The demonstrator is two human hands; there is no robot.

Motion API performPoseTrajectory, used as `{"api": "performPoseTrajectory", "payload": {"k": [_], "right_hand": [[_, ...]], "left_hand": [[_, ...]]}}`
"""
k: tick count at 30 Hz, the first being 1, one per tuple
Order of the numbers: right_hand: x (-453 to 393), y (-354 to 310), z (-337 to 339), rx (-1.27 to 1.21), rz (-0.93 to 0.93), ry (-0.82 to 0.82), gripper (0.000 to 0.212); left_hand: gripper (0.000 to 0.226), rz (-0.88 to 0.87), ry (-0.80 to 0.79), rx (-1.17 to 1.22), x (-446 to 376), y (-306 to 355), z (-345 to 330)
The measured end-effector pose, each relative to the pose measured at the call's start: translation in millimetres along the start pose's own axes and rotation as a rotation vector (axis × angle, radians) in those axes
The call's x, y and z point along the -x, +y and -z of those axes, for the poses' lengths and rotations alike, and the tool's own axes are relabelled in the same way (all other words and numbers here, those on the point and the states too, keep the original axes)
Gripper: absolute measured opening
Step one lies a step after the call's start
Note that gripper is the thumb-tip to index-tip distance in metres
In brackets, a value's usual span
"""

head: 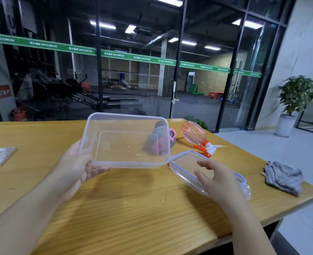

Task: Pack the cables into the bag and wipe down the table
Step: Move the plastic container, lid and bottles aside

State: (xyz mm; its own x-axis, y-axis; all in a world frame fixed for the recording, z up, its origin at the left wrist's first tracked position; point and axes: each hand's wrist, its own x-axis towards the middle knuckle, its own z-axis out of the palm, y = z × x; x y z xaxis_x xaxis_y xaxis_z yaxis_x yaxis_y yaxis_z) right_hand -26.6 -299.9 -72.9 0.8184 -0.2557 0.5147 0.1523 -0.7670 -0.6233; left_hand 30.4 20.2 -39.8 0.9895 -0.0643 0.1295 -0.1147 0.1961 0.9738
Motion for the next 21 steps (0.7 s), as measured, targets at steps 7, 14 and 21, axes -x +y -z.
{"api": "performPoseTrajectory", "payload": {"k": [7, 14, 21], "right_hand": [[17.5, 28.6, 34.8, 0.046, 0.014, -0.029, 0.022], [29.4, 57.5, 51.8, 0.094, -0.039, -0.171, 0.066], [20.6, 64.1, 52.2, 0.125, -0.187, -0.311, 0.094]], "left_hand": [[0.045, 0.022, -0.045, 0.109, 4.5, -5.9, -16.1], [0.053, 0.029, 0.039, 0.166, 9.2, -4.0, -22.6], [0.06, 0.061, 0.032, 0.135, 9.0, -3.7, -21.8]]}}
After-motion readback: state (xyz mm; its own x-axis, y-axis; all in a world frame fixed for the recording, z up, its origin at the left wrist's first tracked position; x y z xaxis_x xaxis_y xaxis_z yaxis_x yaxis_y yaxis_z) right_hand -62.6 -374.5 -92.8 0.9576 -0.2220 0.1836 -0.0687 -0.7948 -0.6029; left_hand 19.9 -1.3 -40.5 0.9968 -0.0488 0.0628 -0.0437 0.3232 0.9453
